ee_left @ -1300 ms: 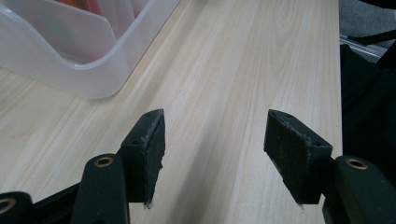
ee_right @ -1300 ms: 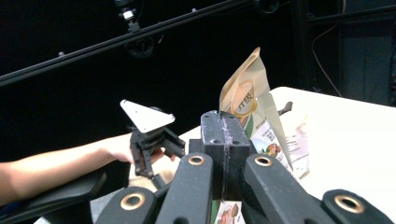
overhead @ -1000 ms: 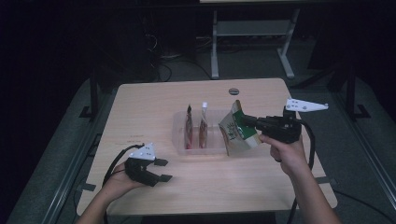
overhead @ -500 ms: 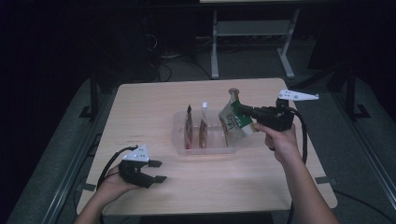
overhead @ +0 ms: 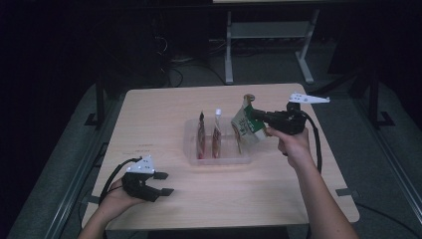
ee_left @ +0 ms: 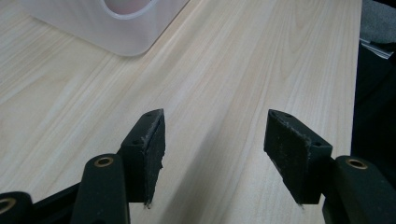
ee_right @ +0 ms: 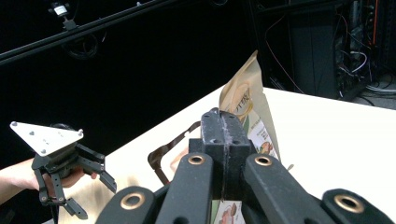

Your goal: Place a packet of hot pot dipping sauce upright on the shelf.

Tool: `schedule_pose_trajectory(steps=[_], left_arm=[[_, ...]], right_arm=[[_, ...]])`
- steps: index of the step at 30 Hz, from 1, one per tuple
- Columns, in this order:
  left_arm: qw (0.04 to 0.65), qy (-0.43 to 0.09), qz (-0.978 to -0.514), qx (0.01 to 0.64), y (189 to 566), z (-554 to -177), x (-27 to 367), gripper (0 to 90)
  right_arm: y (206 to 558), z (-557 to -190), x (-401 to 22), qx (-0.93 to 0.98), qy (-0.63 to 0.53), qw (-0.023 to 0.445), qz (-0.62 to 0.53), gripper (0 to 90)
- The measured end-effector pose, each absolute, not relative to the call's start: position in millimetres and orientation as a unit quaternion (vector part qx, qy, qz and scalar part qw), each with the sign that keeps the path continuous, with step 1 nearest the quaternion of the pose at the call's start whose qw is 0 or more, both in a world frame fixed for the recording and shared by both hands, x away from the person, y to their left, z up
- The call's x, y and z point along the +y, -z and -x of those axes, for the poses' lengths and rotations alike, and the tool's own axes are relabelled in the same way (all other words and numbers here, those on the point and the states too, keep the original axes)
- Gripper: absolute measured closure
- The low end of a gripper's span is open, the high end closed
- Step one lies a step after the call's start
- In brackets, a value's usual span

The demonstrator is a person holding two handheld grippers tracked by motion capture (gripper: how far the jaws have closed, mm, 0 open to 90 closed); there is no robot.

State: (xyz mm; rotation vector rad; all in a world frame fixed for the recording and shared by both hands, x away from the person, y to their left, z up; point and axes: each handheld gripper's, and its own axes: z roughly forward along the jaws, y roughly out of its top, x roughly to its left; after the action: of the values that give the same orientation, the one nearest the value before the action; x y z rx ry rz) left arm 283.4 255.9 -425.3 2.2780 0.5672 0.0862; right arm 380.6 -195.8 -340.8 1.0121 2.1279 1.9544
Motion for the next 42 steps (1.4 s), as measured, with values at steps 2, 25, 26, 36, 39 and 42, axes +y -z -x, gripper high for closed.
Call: schedule_pose_trajectory(steps=[2, 25, 26, 36, 39, 42], left_arm=[[0.385, -0.033, -0.895, 0.222, 426, -283, 256, 38.3], [0.377, -0.028, -0.899, 0.22, 428, -282, 255, 38.2], [0.377, -0.028, -0.899, 0.221, 428, -282, 254, 38.1], [0.378, -0.027, -0.899, 0.221, 428, -283, 255, 38.2], [0.375, -0.028, -0.9, 0.22, 428, -283, 255, 38.2], [0.375, -0.028, -0.9, 0.221, 428, -283, 255, 38.2]], right_arm=[[341, -381, -196, 0.694, -0.638, 0.039, -0.332, 90.0], [352, -385, -184, 0.724, -0.598, 0.058, -0.339, 90.0], [352, -385, -183, 0.729, -0.592, 0.062, -0.338, 90.0], [353, -387, -178, 0.738, -0.574, 0.085, -0.345, 82.9], [351, -386, -179, 0.741, -0.572, 0.089, -0.341, 79.6], [349, -385, -181, 0.744, -0.567, 0.093, -0.341, 75.9]])
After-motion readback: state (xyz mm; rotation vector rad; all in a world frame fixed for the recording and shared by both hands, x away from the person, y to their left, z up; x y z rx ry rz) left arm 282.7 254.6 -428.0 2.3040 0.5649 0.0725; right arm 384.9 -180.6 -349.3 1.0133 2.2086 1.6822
